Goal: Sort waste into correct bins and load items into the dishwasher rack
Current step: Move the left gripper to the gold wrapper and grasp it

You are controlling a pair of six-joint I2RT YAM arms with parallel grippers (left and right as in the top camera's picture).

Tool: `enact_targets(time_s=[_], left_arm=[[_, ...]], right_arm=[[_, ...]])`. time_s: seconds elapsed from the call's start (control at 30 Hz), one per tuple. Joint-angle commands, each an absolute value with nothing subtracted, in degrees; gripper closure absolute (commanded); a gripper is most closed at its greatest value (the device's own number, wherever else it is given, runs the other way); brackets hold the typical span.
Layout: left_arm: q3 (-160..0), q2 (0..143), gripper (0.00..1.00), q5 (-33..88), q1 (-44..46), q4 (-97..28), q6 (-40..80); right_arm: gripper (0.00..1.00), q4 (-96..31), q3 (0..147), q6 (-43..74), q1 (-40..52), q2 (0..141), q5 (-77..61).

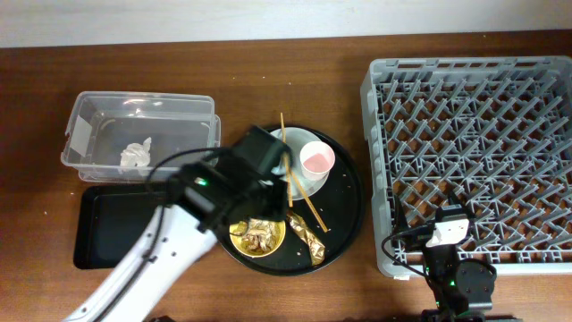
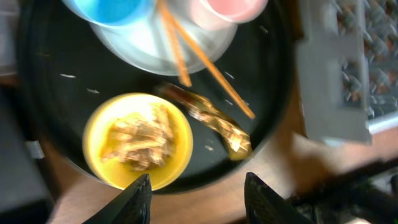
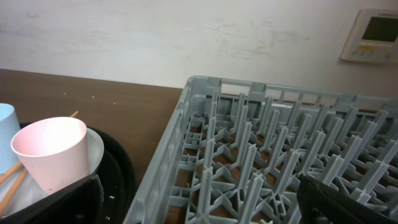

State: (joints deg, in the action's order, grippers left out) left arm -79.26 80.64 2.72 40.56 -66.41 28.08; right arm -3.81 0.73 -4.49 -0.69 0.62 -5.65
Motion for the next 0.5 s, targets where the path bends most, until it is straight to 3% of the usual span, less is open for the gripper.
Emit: enact_targets(time_s=[0.0,0.3,0.47], left_arm=[[-79.5,83.6,0.56,-0.4,47.7,-66.3,37.0],[-79.5,93.4,0.57,-6.0,55.5,-64.8,58.8],[-79.5,99.3,0.57,-6.1,55.9,-63.0,59.5]], right_arm=[[0.02,-3.9,0.3,-4.0,-0.4,0.2,-5.4],[0.02,-3.9,0.3,-4.0,-0.4,0.2,-5.4],[0.02,-3.9,0.3,-4.0,-0.4,0.2,-5.4]])
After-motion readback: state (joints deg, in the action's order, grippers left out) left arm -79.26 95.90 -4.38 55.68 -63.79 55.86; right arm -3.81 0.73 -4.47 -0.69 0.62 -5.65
